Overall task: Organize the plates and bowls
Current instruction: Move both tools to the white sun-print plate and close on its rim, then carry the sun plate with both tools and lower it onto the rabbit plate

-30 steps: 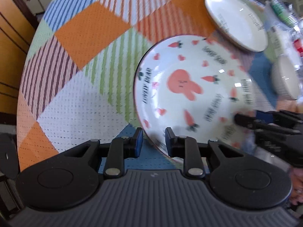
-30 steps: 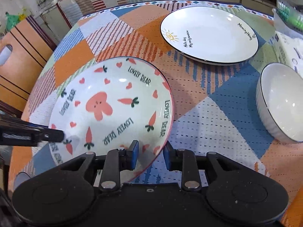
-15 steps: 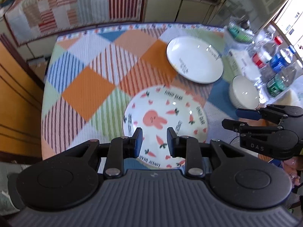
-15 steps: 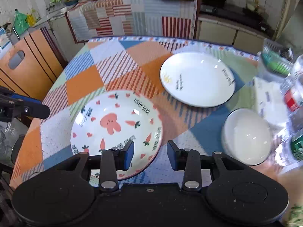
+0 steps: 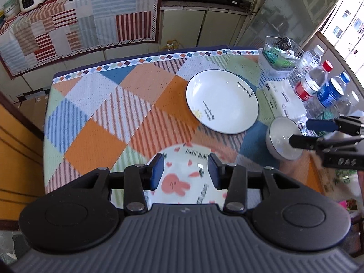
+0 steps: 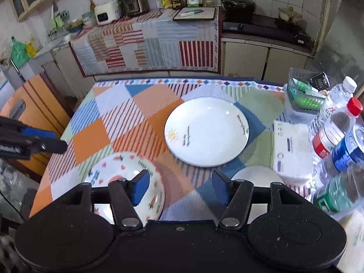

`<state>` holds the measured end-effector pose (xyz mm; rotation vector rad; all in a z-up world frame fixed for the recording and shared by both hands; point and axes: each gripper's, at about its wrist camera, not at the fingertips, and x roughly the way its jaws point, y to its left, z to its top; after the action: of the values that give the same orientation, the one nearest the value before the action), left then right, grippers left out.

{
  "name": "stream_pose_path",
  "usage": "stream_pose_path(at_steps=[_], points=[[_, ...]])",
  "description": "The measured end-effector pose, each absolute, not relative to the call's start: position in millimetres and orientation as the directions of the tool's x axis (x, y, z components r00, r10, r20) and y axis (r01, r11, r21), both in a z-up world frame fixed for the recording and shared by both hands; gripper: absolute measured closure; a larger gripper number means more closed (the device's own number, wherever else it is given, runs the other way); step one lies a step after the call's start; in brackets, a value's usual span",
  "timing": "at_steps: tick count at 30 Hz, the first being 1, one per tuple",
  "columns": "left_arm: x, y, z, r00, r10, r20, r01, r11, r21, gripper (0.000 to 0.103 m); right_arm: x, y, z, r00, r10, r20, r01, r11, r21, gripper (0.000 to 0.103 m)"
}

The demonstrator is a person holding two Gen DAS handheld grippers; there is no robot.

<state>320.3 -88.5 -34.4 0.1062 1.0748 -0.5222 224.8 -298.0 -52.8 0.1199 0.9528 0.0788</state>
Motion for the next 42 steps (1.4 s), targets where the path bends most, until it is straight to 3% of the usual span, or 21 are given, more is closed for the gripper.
stream_pose_path(at_steps=[1,3,7,17,22,25,26,28,29,30,36,42], points=[[327.2,-92.9,-38.9,0.366,-0.359,-0.859,0.455,0.874,-0.172,0.06,230.5,-306.5,-55.2,0.585,0.138,-0.799,-0.017,0.987,0.158,0.036],[341.5,-103.5,-48.3,0.369,-0.381,-0.848,0.474,0.862,-0.182,0.049,244.4,-325.4,-63.6,0.59,0.19,-0.785,-0.014,0.974,0.225,0.036],[371.6,-124.6,-75.0,0.381,-0.389,-0.839,0.47,0.863,-0.186,0.041,273.4,-358.7,-90.6,0.615,0.228,-0.755,0.01,0.955,0.297,0.036],[431.4,-163.0,-162.2,0.321,-0.41,-0.854,0.407,0.874,-0.267,0.04,345.4,-404.0,-180.9,0.576,0.128,-0.807,0.124,0.963,0.241,0.036],[447.3,-169.5,-191.0,0.298,-0.446,-0.844,0.357,0.872,-0.335,0.04,354.5,-412.5,-206.6,0.551,0.148,-0.821,0.135,0.955,0.263,0.038],[450.8,-173.8,-202.0,0.311,-0.436,-0.845,0.341,0.881,-0.329,0.04,358.2,-417.9,-217.2,0.538,0.178,-0.824,0.149,0.942,0.301,0.048],[451.8,-175.1,-205.0,0.31,-0.431,-0.847,0.337,0.884,-0.326,0.043,359.3,-419.3,-220.5,0.535,0.19,-0.823,0.155,0.936,0.317,0.052],[453.6,-176.4,-211.6,0.302,-0.429,-0.852,0.326,0.886,-0.33,0.049,361.4,-422.2,-226.5,0.539,0.199,-0.818,0.168,0.926,0.337,0.07],[454.0,-176.3,-213.9,0.291,-0.441,-0.849,0.328,0.88,-0.345,0.06,361.6,-422.8,-229.2,0.541,0.197,-0.817,0.181,0.922,0.342,0.074],[454.4,-176.1,-217.2,0.282,-0.449,-0.848,0.326,0.876,-0.355,0.07,361.1,-423.1,-230.9,0.54,0.182,-0.822,0.2,0.921,0.335,0.086],[459.2,-175.6,-232.1,0.248,-0.513,-0.821,0.303,0.847,-0.438,0.089,354.4,-430.5,-235.1,0.558,0.199,-0.806,0.234,0.894,0.383,0.089],[456.4,-180.8,-233.0,0.262,-0.504,-0.823,0.269,0.857,-0.44,0.089,360.7,-439.3,-243.5,0.536,0.272,-0.799,0.223,0.867,0.445,0.086]])
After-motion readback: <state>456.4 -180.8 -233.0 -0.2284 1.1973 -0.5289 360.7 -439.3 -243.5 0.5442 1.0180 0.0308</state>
